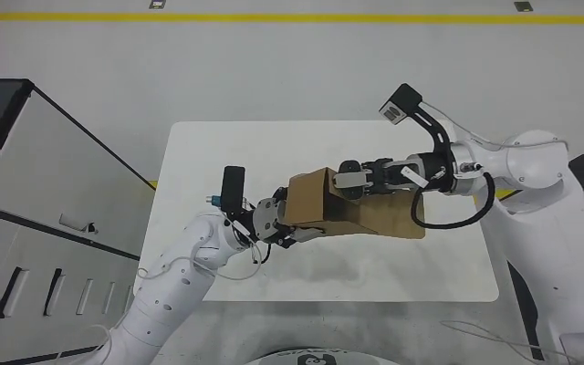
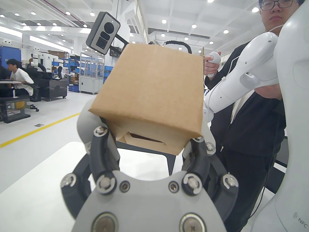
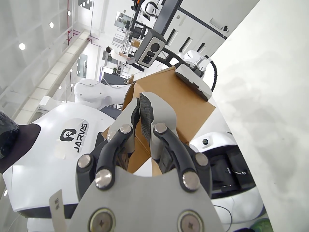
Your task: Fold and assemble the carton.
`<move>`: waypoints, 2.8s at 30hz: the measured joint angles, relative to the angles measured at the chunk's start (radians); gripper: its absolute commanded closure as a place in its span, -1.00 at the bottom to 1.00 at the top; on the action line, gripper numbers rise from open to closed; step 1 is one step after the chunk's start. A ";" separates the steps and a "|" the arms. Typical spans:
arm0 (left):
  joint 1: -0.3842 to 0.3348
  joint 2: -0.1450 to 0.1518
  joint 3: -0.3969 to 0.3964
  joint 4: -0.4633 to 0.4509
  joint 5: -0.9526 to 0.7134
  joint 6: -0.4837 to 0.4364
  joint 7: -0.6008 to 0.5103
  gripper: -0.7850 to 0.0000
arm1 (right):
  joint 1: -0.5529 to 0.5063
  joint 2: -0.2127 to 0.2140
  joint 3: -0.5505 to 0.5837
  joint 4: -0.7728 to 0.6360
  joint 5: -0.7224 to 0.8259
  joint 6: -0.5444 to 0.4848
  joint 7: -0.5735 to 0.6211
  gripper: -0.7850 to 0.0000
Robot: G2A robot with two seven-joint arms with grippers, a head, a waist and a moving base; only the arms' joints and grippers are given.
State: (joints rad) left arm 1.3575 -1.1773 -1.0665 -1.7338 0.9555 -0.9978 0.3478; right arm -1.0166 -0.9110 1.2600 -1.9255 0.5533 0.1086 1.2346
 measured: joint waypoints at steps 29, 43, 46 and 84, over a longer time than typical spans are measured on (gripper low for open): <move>0.032 -0.007 -0.029 0.023 -0.029 0.065 0.016 1.00 | -0.050 0.015 0.114 -0.077 0.101 0.009 0.014 1.00; 0.038 -0.014 -0.025 0.041 -0.060 0.019 0.101 1.00 | -0.071 0.016 0.149 -0.097 0.147 -0.005 -0.020 1.00; 0.048 -0.015 -0.025 0.040 -0.094 0.012 0.104 1.00 | -0.074 0.014 0.151 -0.123 0.144 -0.018 -0.058 1.00; 0.051 -0.009 0.023 0.015 0.014 -0.014 0.247 1.00 | 0.086 0.005 0.015 -0.215 0.034 -0.036 0.021 1.00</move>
State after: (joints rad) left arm 1.4090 -1.1861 -1.0435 -1.7191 0.9692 -1.0123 0.5951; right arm -0.9303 -0.9058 1.2754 -2.1409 0.5873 0.0724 1.2558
